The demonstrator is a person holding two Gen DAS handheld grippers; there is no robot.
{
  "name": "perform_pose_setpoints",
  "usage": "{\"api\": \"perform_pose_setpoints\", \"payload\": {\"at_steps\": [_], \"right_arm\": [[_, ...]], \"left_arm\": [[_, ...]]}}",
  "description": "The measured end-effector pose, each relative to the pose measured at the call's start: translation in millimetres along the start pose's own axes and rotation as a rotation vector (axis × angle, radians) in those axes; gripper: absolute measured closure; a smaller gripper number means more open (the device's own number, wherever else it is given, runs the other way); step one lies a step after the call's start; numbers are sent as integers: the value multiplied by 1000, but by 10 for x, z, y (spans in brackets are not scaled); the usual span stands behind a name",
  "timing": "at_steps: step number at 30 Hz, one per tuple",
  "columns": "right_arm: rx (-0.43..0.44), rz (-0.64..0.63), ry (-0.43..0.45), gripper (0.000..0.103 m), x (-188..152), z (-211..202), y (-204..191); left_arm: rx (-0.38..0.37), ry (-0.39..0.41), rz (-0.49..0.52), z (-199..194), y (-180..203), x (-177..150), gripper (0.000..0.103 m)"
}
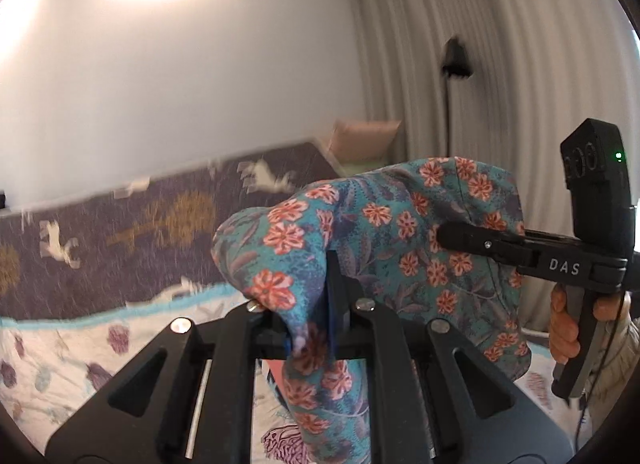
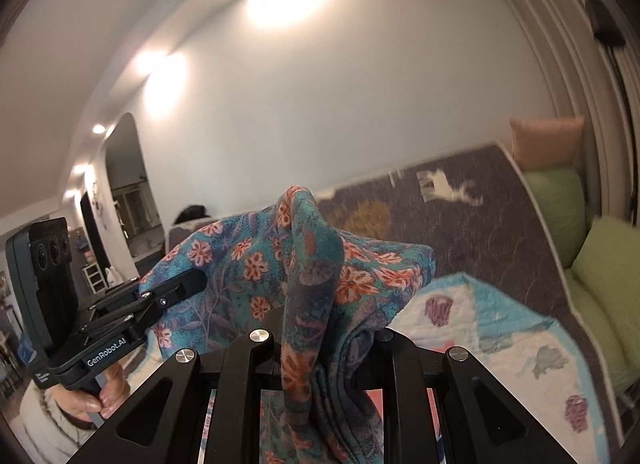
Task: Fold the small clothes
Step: 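Carry the shirt with both grippers onto the folded navy garment, then open both grippers to release the shirt on the stack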
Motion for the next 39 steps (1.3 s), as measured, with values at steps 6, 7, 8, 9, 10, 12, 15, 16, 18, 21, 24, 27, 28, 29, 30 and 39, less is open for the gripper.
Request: {"api": "perform_pose_setpoints", "payload": {"at_steps": [6,7,8,9,10,12,15,16,18,21,24,27,28,29,30,39], "right_arm": [[-164,69,-145,81,-502,1529,847],[-213,82,-191,78,-649,1784,983],[-281,83,-250,76,-876,2088,1146],[-334,77,-281,74,-1034,2254,1232],[-386,63,-310,67,-1195,2407,1320],[-449,73,-353,60,-1458,2582,1526],[-360,213,-315,49,-1489,2454,1740],[-349,249,-308,45,-1468,2393,1786],[-373,267,-288,41,-1389,2198,1800],[-441,217,-238,41,-1264,1799,1581],[-451,125,-223,41,-1175,1401,1221],[-441,49,-222,40,-1184,955,766],[-430,27,-219,39,-1199,812,624],[-419,8,-213,38,-1201,668,468],[-408,-7,-205,37,-1217,484,303],[-452,-105,-90,25,-1600,-1125,-821]], "left_arm": [[132,-252,-48,1767,-289,-861,84],[164,-309,-43,2028,-307,-1077,83],[195,-372,-25,2281,-316,-1331,82],[214,-411,-12,2417,-330,-1495,79],[227,-454,-7,2594,-365,-1765,76],[209,-428,-32,2607,-382,-1993,71],[177,-357,-171,2504,-593,-2129,58],[178,-370,-203,2451,-659,-2128,55],[188,-382,-187,2363,-629,-2058,55],[230,-353,-111,2085,-442,-1924,49],[195,-313,-112,1587,-302,-1811,26],[108,-275,-129,1052,-112,-1746,23],[101,-263,-124,796,-1,-1708,20],[103,-254,-119,648,59,-1691,20],[102,-241,-113,471,133,-1662,20],[101,-186,-161,-1089,521,-1688,13]]}}
Point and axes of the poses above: each gripper's, at about its wrist camera, not at the fingertips, and z roughly the way its jaws point, y to its right, x to its top, the point moved 1 cm from there along z, roughly the way its jaws point, and after that the axes turned 4 degrees about z, right-handed, at the moved point
